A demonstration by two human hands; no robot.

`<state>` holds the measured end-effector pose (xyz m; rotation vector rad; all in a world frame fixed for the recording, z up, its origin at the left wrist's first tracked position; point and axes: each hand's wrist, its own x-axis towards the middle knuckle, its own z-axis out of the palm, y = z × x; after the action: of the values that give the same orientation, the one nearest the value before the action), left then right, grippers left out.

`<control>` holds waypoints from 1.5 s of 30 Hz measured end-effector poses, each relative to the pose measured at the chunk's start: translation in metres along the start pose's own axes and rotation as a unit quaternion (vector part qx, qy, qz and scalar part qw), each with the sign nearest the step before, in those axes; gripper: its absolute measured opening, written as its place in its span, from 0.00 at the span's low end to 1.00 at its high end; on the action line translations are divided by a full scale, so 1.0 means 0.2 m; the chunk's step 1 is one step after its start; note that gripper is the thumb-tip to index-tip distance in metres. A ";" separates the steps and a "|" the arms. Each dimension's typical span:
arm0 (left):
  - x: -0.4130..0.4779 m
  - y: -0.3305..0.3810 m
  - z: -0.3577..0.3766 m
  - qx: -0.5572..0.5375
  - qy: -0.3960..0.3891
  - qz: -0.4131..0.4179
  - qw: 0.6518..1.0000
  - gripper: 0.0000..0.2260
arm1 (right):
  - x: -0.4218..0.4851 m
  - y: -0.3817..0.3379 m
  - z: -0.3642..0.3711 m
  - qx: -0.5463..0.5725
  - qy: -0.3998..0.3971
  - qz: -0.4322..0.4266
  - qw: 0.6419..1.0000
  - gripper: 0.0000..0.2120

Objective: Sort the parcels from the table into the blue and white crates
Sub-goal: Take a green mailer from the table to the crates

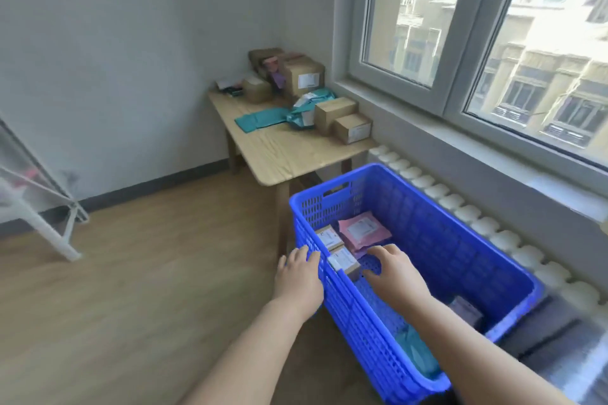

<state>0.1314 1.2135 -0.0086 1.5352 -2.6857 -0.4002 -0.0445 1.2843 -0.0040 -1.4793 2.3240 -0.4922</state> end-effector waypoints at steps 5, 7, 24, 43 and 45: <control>0.17 -0.51 -0.24 -0.013 0.012 -0.046 0.999 0.25 | 0.30 -0.54 0.17 0.014 -0.003 -0.038 0.999 0.21; 0.24 -0.68 -0.30 -0.014 0.015 -0.054 0.998 0.25 | 0.42 -0.69 0.22 0.016 -0.005 -0.047 0.999 0.21; 1.57 -1.51 -0.68 -0.017 0.018 -0.097 0.995 0.25 | 1.97 -1.36 0.46 0.022 -0.061 -0.083 0.994 0.20; 3.23 -2.46 -1.01 0.005 -0.049 -0.006 0.999 0.25 | 3.68 -2.06 0.77 0.037 -0.027 0.019 0.999 0.21; 3.40 -2.52 -1.02 0.015 -0.061 0.026 0.998 0.25 | 3.79 -2.09 0.78 0.047 -0.014 0.047 0.998 0.21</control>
<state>0.2362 0.3486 -0.0011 1.4926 -2.8297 -0.4694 0.0564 0.4109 -0.0238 -1.3188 2.3029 -0.5429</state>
